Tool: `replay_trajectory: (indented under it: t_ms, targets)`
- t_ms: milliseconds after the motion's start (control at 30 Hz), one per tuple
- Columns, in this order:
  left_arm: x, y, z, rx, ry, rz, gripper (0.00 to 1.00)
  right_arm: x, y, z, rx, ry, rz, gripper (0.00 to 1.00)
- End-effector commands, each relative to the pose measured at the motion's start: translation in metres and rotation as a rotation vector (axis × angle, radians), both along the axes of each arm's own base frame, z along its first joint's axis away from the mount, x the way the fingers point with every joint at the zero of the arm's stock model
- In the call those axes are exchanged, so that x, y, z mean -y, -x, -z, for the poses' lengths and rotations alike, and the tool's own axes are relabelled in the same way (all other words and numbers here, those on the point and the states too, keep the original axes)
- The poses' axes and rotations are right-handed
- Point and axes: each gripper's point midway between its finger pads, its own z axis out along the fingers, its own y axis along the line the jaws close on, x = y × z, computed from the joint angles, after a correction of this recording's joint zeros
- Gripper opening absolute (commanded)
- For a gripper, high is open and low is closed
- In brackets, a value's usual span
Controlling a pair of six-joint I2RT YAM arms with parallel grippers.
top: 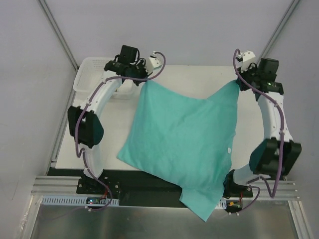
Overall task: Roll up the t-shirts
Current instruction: Flatten out the T-shirt at the center of the board, then fold the T-shirt at the center of the board.
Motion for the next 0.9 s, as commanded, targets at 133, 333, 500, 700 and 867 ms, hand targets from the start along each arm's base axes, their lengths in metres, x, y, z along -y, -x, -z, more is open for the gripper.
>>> replay_trajectory:
  t_ms: [133,333,500,700,867]
  targets:
    - [0.009,-0.083,0.087,-0.08,-0.08,-0.083,0.0,0.015,-0.111,0.11,-0.209,0.044,0.006,0.01]
    - [0.01,-0.128,0.106,-0.011,-0.13,-0.122,0.0,0.026,-0.183,0.139,-0.183,0.147,0.064,0.01]
    - [0.01,-0.161,0.113,0.075,-0.136,-0.178,0.0,0.039,-0.225,0.121,-0.046,0.231,0.185,0.01]
    - [0.013,-0.159,0.109,0.099,-0.138,-0.134,0.0,0.031,-0.216,0.105,-0.043,0.236,0.157,0.01]
    - [0.013,-0.139,0.096,0.089,-0.135,-0.085,0.0,0.03,-0.172,0.105,-0.133,0.25,0.143,0.01]
